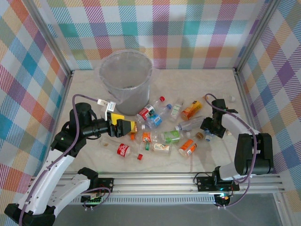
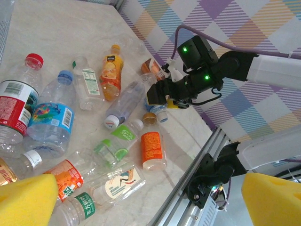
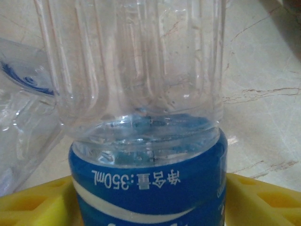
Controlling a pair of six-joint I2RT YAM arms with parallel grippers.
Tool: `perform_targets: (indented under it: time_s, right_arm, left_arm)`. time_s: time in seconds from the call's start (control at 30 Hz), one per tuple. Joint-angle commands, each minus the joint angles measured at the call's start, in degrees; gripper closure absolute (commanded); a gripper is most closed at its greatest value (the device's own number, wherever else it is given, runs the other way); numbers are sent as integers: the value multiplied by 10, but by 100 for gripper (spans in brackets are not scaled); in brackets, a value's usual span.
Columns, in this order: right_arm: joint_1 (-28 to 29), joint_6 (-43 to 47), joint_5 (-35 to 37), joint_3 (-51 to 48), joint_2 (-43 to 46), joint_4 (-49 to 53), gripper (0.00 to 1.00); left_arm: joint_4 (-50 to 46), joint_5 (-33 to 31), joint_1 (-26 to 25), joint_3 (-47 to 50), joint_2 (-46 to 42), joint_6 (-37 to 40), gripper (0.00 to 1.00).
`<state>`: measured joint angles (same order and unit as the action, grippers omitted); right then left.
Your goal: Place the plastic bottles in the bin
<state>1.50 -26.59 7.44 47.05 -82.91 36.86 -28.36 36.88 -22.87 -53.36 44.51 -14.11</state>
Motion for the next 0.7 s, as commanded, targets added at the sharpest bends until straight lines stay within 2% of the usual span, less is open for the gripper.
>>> perform_targets:
  time_s: [0.0, 0.17, 0.43, 0.67]
  right_arm:
    - [-1, -7, -7, 4, -8, -6, 29]
    - [-2, -5, -9, -2, 10, -6, 37]
    - [-1, 1, -18, -17, 80, 10, 41]
    - [6, 22, -109, -37, 184, -25, 42]
  left_arm:
    - [6, -6, -7, 7, -1, -8, 0]
    - [6, -10, -7, 4, 10, -19, 0]
    - [-4, -28, -15, 5, 25, -66, 0]
    - [52, -21, -48, 10, 57, -118, 0]
